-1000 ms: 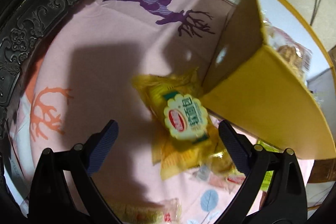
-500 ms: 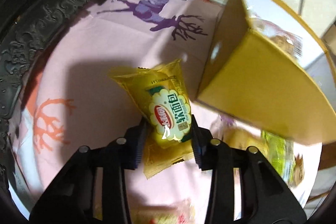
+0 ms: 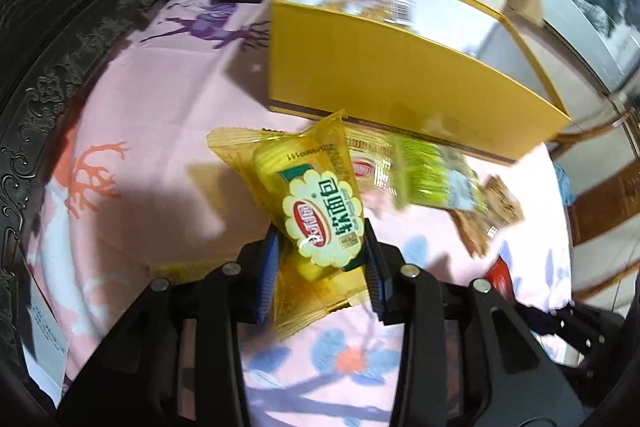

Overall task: Organize snacks
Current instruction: 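Carry both snacks over the yellow box and open both tools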

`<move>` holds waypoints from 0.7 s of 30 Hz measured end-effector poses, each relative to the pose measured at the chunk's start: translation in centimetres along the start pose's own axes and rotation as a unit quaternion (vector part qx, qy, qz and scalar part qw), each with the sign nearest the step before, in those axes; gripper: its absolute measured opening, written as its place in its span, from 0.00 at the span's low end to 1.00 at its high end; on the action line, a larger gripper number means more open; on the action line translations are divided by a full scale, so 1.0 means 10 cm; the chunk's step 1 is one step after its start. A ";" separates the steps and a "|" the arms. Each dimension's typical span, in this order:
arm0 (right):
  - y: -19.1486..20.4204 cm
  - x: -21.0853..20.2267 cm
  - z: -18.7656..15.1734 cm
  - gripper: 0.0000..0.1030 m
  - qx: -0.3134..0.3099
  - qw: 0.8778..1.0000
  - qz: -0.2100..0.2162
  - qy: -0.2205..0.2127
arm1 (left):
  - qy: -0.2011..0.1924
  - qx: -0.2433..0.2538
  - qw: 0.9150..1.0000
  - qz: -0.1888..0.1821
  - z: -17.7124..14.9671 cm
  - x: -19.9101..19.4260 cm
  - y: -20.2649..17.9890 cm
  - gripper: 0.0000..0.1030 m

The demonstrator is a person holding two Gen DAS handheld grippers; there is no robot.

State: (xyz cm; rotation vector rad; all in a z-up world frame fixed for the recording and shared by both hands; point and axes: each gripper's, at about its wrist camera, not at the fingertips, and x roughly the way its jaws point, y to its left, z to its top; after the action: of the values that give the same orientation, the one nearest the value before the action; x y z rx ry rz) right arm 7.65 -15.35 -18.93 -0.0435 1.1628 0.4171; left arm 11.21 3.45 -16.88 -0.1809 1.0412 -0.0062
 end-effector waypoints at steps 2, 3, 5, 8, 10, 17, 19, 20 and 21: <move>-0.02 -0.06 0.00 0.24 0.005 1.000 -0.002 -0.008 | 0.002 0.010 1.000 -0.007 -0.03 -0.02 -0.09 0.36; -0.03 -0.09 -0.01 0.24 0.008 1.000 -0.003 -0.011 | 0.001 0.016 1.000 -0.011 -0.04 -0.05 -0.16 0.36; -0.06 -0.14 -0.01 0.24 0.013 1.000 -0.006 -0.019 | -0.001 0.027 1.000 -0.016 -0.04 -0.07 -0.22 0.36; -0.11 -0.21 0.00 0.24 0.021 0.999 -0.010 -0.025 | -0.006 0.042 0.999 -0.023 -0.01 -0.14 -0.34 0.37; -0.14 -0.23 0.01 0.24 0.028 0.999 -0.012 -0.028 | -0.009 0.047 0.998 -0.027 0.01 -0.17 -0.38 0.36; -0.23 -0.40 0.25 0.24 0.035 0.998 -0.015 -0.054 | -0.024 0.048 0.998 -0.036 0.37 -0.23 -0.47 0.37; -0.26 -0.47 0.39 0.24 0.033 0.997 -0.017 -0.068 | -0.030 0.049 0.998 -0.037 0.53 -0.23 -0.50 0.37; -0.27 -0.51 0.49 0.24 0.033 0.996 -0.018 -0.075 | -0.031 0.049 0.998 -0.037 0.59 -0.22 -0.51 0.37; -0.29 -0.55 0.60 0.24 0.034 0.996 -0.019 -0.083 | -0.033 0.047 0.998 -0.039 0.69 -0.22 -0.52 0.37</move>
State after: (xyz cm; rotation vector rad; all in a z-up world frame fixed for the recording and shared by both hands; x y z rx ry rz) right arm 12.12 -18.12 -12.09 0.0280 1.0105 0.3415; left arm 16.44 -0.47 -10.80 -0.1359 0.9648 -0.1186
